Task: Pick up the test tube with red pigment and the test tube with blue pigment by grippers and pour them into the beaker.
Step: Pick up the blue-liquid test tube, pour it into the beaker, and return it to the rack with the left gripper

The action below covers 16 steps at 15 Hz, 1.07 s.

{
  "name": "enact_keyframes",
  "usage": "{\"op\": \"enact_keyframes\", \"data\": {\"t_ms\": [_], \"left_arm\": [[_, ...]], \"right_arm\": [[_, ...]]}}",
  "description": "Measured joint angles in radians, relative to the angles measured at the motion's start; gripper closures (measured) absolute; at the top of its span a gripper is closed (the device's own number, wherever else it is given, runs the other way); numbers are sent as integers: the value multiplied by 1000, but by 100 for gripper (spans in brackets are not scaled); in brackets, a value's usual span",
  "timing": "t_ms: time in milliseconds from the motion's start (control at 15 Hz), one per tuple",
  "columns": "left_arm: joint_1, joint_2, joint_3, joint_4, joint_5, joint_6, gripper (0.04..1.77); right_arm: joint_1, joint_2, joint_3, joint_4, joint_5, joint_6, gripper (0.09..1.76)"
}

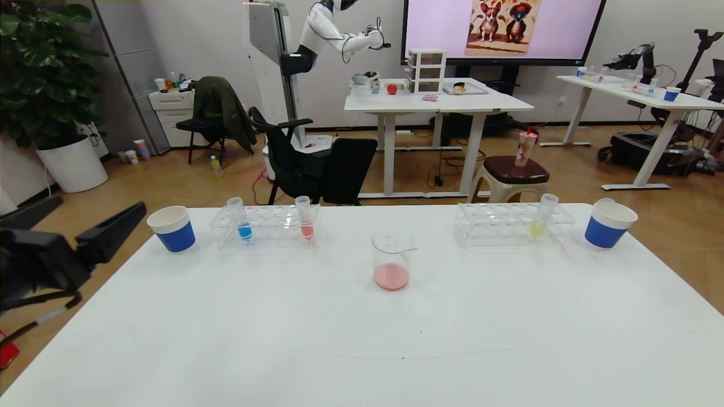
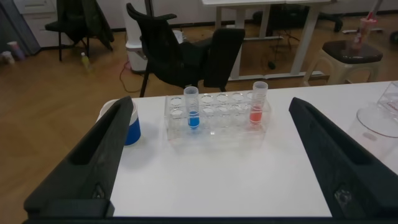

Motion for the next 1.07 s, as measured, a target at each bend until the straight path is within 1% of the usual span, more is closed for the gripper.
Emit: {"op": "enact_keyframes", "data": {"t_ms": [333, 467, 600, 667, 733, 933, 1067], "left_arm": [[3, 434, 6, -430, 17, -3, 6], [0, 578, 12, -577, 28, -5, 6], [-4, 703, 15, -694, 41, -6, 6], [-5, 759, 14, -732, 49, -7, 6], [-6, 803, 11, -747, 53, -11, 6], [-9, 893, -21, -756, 54, -27, 6], [-9, 936, -74, -758, 64, -34, 6]], "right_arm": [[0, 0, 0, 0, 0, 0, 11], [0, 0, 0, 0, 0, 0, 11], [0, 0, 0, 0, 0, 0, 11], [0, 0, 0, 0, 0, 0, 11], [0, 0, 0, 0, 0, 0, 11], [0, 0, 0, 0, 0, 0, 11], [0, 0, 0, 0, 0, 0, 11]]}}
